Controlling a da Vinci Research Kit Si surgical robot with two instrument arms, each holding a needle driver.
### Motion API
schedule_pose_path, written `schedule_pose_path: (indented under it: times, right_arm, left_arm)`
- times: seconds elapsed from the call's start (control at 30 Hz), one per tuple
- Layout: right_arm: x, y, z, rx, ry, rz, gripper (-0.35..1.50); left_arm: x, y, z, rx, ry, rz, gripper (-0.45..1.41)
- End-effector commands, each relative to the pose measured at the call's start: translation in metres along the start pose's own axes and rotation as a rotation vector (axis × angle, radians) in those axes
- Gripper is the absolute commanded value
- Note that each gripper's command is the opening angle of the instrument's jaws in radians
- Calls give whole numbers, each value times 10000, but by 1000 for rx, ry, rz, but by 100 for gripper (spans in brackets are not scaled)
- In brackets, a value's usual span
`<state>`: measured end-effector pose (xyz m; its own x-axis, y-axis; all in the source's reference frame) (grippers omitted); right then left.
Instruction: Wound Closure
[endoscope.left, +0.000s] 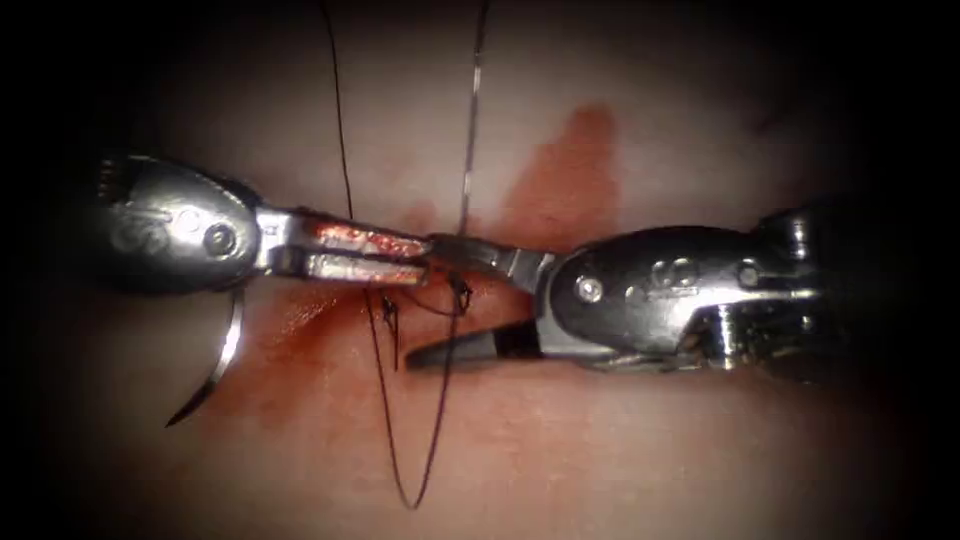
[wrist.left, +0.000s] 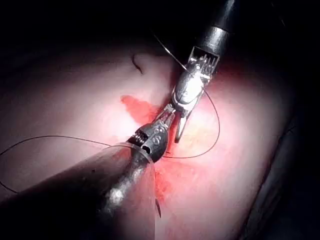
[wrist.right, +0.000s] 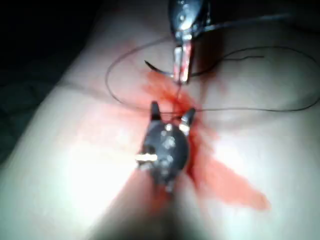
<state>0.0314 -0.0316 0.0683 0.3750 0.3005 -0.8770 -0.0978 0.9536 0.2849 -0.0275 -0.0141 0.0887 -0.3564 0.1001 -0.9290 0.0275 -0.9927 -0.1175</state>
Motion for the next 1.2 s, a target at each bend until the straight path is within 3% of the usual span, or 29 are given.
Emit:
schedule_pose_path:
  times: [0.03, 0.23, 0.57, 1.2]
  right_arm:
    - [-8, -2, 15, -19, -8, -5, 143]
    - [-27, 2, 35, -43, -32, -18, 143]
    - [-39, -7, 44, -44, -44, -32, 141]
    - [-24, -3, 44, -59, -18, -20, 138]
  left_arm:
    - [-4, 1, 7, -4, 2, 0, -45]
    - [-4, 1, 7, -5, 2, 0, -45]
    - [-2, -1, 5, -7, 4, -2, -45]
    - [5, 1, 10, 0, 1, -8, -45]
